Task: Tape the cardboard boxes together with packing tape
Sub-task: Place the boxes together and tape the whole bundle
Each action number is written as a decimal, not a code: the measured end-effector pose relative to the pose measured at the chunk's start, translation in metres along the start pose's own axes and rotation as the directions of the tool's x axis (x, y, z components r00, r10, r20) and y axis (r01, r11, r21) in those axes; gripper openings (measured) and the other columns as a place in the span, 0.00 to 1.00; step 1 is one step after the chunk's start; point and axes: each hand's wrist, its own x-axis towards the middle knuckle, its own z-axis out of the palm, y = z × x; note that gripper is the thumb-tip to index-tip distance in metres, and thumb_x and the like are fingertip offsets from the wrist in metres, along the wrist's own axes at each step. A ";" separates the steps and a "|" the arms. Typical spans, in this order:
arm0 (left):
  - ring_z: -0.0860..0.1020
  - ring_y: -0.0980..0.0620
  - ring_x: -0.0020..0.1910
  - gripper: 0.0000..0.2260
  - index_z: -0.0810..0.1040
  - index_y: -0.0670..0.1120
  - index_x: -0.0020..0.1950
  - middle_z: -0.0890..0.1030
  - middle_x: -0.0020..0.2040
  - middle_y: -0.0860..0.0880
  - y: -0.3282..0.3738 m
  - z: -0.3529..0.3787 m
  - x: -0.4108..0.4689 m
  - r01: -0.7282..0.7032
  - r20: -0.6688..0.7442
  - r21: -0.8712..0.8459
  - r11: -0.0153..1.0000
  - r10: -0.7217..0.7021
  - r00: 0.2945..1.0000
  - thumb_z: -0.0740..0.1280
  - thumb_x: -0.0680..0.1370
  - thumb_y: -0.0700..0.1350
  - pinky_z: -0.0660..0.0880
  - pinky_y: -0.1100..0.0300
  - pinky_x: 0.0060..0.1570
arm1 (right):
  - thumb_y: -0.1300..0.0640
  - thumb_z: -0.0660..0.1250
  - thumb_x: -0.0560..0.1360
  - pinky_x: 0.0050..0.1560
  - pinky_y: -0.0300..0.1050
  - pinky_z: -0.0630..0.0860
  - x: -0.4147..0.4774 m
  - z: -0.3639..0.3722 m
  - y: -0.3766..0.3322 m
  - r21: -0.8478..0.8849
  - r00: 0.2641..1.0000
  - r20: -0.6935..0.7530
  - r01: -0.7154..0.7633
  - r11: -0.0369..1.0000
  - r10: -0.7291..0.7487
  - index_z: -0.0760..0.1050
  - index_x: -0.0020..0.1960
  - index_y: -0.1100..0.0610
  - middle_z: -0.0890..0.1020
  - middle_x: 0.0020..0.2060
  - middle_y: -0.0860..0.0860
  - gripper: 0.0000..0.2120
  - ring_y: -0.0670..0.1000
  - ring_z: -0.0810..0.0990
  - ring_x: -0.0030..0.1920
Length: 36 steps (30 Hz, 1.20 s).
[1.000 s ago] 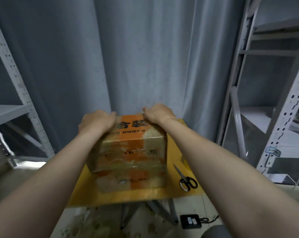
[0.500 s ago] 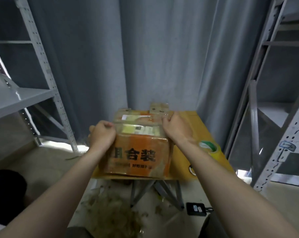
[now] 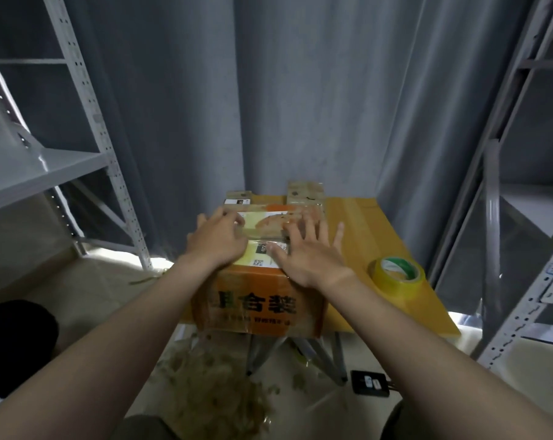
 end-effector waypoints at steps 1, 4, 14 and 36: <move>0.62 0.41 0.74 0.18 0.72 0.59 0.71 0.66 0.75 0.55 0.002 0.002 0.012 0.001 0.036 0.002 1.000 -0.001 0.999 0.62 0.81 0.56 0.68 0.36 0.68 | 0.24 0.38 0.77 0.73 0.73 0.26 0.001 0.000 0.000 -0.014 1.000 0.018 0.001 1.000 -0.001 0.51 0.83 0.45 0.41 0.84 0.55 0.41 0.64 0.35 0.82; 0.59 0.37 0.78 0.27 0.62 0.60 0.80 0.62 0.82 0.52 0.008 0.011 0.048 0.031 0.136 0.051 0.998 -0.037 0.990 0.57 0.82 0.65 0.65 0.34 0.72 | 0.23 0.38 0.77 0.74 0.74 0.28 0.005 -0.001 0.001 -0.036 0.998 0.058 0.012 0.999 -0.010 0.51 0.82 0.44 0.43 0.84 0.55 0.41 0.64 0.37 0.82; 0.63 0.35 0.78 0.38 0.54 0.63 0.83 0.55 0.84 0.53 -0.003 0.032 0.090 0.093 0.139 0.192 0.977 -0.121 0.983 0.44 0.76 0.77 0.65 0.38 0.71 | 0.22 0.42 0.76 0.77 0.72 0.35 0.044 0.000 0.013 -0.005 0.997 0.077 0.015 1.000 -0.015 0.46 0.84 0.45 0.43 0.84 0.56 0.44 0.61 0.37 0.83; 0.67 0.33 0.75 0.45 0.58 0.55 0.82 0.55 0.81 0.46 -0.020 0.037 0.123 0.176 0.145 0.096 0.980 -0.188 0.971 0.53 0.73 0.81 0.69 0.41 0.67 | 0.50 0.51 0.83 0.74 0.55 0.66 0.221 -0.002 0.054 0.216 0.933 0.246 -0.318 0.923 0.264 0.67 0.79 0.54 0.68 0.79 0.58 0.26 0.61 0.69 0.76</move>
